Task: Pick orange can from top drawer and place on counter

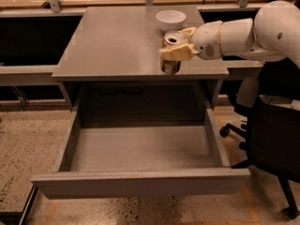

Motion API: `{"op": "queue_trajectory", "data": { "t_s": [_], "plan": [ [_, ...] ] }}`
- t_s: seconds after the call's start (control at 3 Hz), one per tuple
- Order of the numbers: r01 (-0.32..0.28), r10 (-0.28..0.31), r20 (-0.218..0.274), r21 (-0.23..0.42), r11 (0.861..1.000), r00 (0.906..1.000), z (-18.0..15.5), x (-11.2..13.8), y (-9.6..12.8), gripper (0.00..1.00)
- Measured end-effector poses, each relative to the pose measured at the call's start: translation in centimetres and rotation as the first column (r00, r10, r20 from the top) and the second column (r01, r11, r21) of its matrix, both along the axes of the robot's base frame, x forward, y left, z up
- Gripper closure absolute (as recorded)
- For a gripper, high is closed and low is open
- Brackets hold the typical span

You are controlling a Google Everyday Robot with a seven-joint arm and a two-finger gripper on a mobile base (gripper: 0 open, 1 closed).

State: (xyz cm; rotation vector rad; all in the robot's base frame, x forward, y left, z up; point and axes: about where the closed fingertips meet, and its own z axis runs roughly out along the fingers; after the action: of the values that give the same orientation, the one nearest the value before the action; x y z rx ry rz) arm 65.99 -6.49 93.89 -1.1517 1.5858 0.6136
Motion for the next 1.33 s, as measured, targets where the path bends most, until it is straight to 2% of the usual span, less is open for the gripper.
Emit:
{"op": "queue_trajectory", "data": {
  "t_s": [0.33, 0.67, 1.0, 1.33],
  "plan": [
    [0.067, -0.067, -0.001, 0.051, 0.996, 0.9977, 0.9, 3.9, -1.1, 1.0],
    [0.11, -0.109, -0.018, 0.077, 0.991, 0.9939, 1.6, 7.3, -2.0, 0.81],
    [0.14, -0.136, -0.046, 0.095, 0.986, 0.9897, 1.6, 9.9, -2.8, 0.58],
    [0.158, -0.151, -0.07, 0.101, 0.982, 0.986, 1.3, 11.4, -3.3, 0.35]
  ]
}}
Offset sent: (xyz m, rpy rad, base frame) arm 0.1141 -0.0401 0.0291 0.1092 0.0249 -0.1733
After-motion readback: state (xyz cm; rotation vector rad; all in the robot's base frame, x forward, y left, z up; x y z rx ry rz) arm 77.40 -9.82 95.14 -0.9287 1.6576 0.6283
